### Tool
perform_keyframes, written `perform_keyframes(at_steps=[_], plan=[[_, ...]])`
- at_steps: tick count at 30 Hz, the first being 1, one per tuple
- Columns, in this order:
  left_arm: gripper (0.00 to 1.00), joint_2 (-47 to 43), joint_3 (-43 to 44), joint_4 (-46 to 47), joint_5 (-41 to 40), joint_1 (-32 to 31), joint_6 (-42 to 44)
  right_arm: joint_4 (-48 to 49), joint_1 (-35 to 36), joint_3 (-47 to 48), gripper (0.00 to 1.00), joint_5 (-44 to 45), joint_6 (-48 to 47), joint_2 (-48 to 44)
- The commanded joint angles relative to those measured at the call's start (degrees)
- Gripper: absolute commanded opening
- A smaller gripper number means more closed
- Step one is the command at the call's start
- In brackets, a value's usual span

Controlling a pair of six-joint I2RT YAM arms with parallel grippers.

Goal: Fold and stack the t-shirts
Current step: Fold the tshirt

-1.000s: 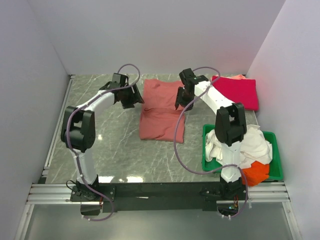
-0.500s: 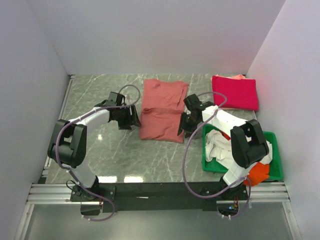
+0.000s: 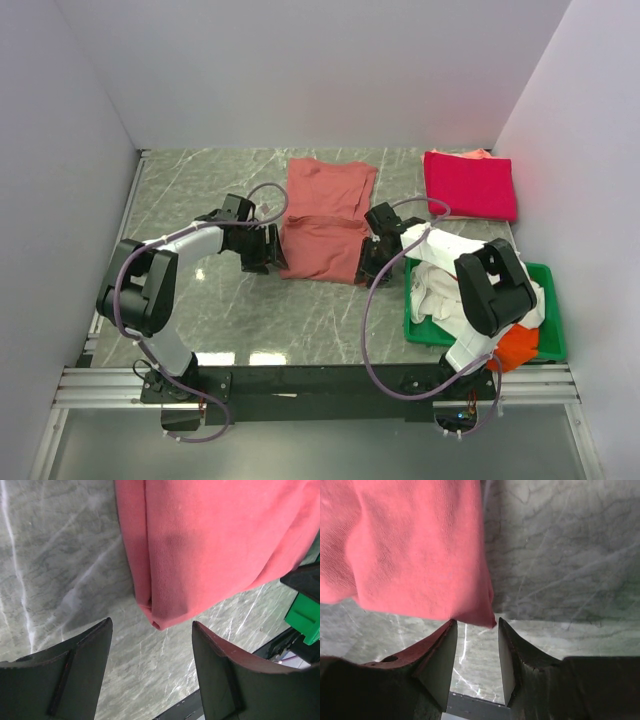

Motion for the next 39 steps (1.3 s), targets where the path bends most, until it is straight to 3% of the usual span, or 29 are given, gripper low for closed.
perform_keyframes(at_steps=[1,7,15,27,30,34,35,39], plan=[[0.70,-0.5,-0.2,1.3,2.5,-0.1,1.9,2.7,0.0,0.6,0.45,2.1,0.4,0.8],[0.70,1.6,-0.2,2.3,3.0,-0.1,1.6,3.7,0.0,0.2,0.42,3.2,-0.4,2.1],[0.66,4.4,0.3,3.2,3.4,-0.1,1.4,3.9,-0.1,0.6,0.31,3.7,-0.5,3.7],[0.48,8.8,1.9,1.4,5.3,-0.2,2.4,2.1,0.0,1.9,0.27,4.8,-0.2,4.2],[0.34,9.8,2.2,0.5,6.1,-0.2,3.3,1.7,0.0,2.5,0.25,4.9,-0.1,4.3],[0.04,10.9,2.5,-1.7,6.1,-0.2,4.4,0.7,0.0,3.3,0.16,5.8,-0.5,4.1],[0.00,10.8,2.6,-2.4,4.6,-0.1,4.7,-0.5,0.0,3.8,0.09,6.1,-0.7,4.1],[0.00,8.0,3.4,-4.8,-0.6,0.0,5.7,-3.7,0.0,5.0,0.03,9.0,-2.6,3.1]])
